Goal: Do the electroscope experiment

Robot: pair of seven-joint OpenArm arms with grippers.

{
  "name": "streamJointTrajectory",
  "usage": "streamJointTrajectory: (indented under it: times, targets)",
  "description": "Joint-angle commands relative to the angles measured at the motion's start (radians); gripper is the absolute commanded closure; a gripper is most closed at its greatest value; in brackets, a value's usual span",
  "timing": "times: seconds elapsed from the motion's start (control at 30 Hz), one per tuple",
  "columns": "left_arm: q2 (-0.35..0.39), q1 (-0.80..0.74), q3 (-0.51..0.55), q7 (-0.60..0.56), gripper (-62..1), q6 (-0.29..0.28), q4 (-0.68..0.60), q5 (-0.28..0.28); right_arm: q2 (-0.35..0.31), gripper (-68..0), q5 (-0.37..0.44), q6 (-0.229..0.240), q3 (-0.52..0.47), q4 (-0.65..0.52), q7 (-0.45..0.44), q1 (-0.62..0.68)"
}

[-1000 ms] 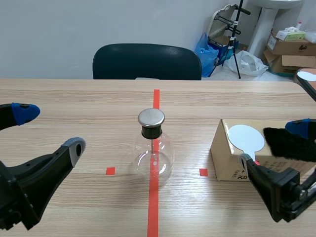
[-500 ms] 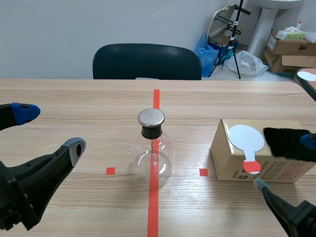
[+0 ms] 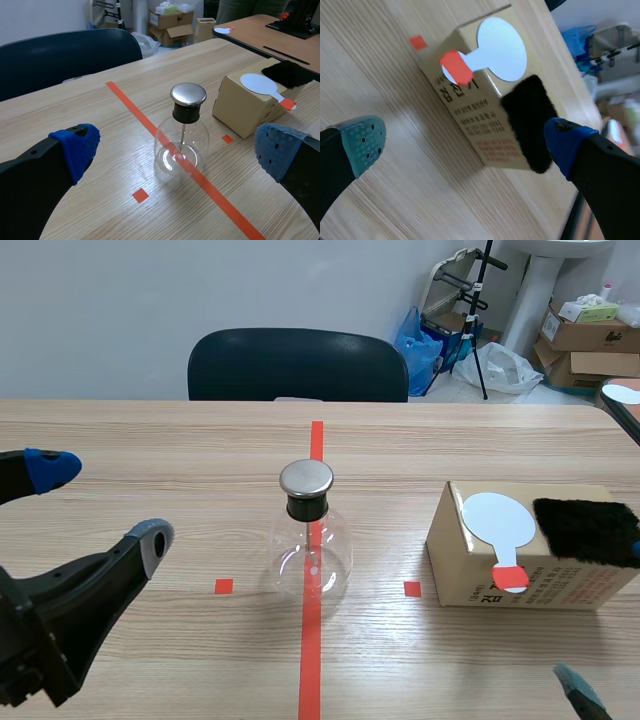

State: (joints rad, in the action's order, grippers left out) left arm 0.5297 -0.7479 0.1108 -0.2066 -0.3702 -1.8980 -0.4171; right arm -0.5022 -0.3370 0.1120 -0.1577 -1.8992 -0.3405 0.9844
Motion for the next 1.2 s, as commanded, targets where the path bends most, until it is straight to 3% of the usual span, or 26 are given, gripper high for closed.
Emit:
streamJointTrajectory:
  times: [0.0, 0.17, 0.37, 0.43, 0.6, 0.77, 0.83, 1.0, 1.17]
  targets:
    - [0.003, 0.003, 0.002, -0.010, -62.3, -0.003, -0.016, -0.008, 0.035, -67.9, -0.058, -0.034, -0.011, -0.024, -0.014, 0.002]
    - [0.003, 0.003, 0.002, -0.010, -62.3, -0.003, -0.016, -0.006, 0.129, -67.9, -0.303, -0.112, -0.010, -0.023, -0.020, 0.002]
    - [0.003, 0.003, 0.002, -0.010, -62.3, -0.003, -0.016, -0.006, 0.187, -67.9, -0.521, -0.162, 0.033, 0.008, -0.021, -0.019]
    - [0.003, 0.003, 0.002, -0.010, -62.3, -0.003, -0.016, -0.006, 0.195, -67.9, -0.573, -0.214, 0.057, 0.036, -0.011, -0.038]
    - [0.003, 0.003, 0.002, -0.010, -62.3, -0.003, -0.016, -0.006, 0.195, -67.9, -0.665, -0.384, 0.131, 0.133, 0.054, -0.099]
    - [0.003, 0.003, 0.002, -0.010, -62.3, -0.003, -0.016, -0.006, 0.195, -67.9, -0.749, -0.491, 0.193, 0.235, 0.138, -0.169]
    - [0.003, 0.003, 0.002, -0.010, -62.3, -0.003, -0.016, -0.006, 0.195, -67.9, -0.765, -0.528, 0.215, 0.275, 0.146, -0.200]
    - [0.003, 0.003, 0.002, -0.010, -62.3, -0.003, -0.016, -0.006, 0.195, -67.9, -0.771, -0.685, 0.270, 0.370, 0.163, -0.284]
    - [0.003, 0.003, 0.002, -0.010, -62.3, -0.003, -0.016, -0.006, 0.195, -67.9, -0.772, -0.719, 0.311, 0.455, 0.185, -0.366]
